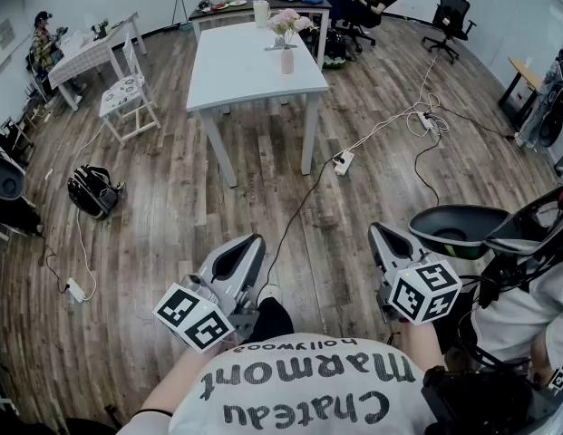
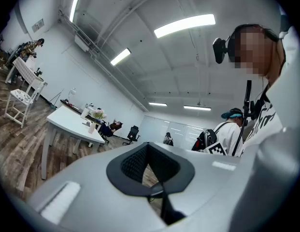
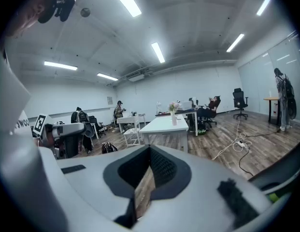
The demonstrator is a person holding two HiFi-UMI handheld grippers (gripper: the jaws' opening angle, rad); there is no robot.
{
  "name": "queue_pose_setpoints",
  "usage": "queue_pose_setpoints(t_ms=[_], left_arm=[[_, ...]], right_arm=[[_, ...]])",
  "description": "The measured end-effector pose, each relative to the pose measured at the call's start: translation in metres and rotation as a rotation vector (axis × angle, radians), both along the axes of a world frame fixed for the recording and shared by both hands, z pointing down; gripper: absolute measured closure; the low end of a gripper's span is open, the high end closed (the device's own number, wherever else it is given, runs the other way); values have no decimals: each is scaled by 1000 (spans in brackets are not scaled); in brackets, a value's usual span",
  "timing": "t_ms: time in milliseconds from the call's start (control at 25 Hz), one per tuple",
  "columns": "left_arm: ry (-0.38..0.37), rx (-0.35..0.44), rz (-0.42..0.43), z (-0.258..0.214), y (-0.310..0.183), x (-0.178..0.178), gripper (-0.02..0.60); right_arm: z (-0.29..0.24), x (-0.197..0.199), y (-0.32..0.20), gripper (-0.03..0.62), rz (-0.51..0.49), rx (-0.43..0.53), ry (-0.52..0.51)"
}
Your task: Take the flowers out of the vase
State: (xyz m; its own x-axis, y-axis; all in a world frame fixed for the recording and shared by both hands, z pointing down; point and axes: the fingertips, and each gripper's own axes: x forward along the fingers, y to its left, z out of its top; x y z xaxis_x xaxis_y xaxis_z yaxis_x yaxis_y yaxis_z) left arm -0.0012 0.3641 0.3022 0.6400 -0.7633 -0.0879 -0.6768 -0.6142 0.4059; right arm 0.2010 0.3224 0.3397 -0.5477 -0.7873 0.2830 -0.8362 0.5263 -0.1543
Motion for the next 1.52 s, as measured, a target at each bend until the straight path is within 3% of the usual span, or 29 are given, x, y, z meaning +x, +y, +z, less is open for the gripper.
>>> queue_pose_setpoints(t_ms=[360,600,840,1000,1200,1400,1520], left_arm=[[8,-9,28,2,-36,-15,577],[27,4,43,2,-87,-39,577],[35,51,60,-24,-160,-79,577],[26,43,86,-28,-195,-106,577],[57,32,81,-24,-230,-126,577],[62,-4,63,-8,-259,-136,577],[62,-33,59,2,-276,-138,577]], right_arm=[[3,-16,-30,580,24,10,68],[4,-33,-78,580,58,-23,-15],[-21,-82,-149,580,47,5,-21],[-26,-121,-181,580,55,3,-24],[-15,-132,-207,580,64,-33,38],[-9,-134,-245,580,86,-80,-59],[-1,-156,-265,580,22,-116,-90]])
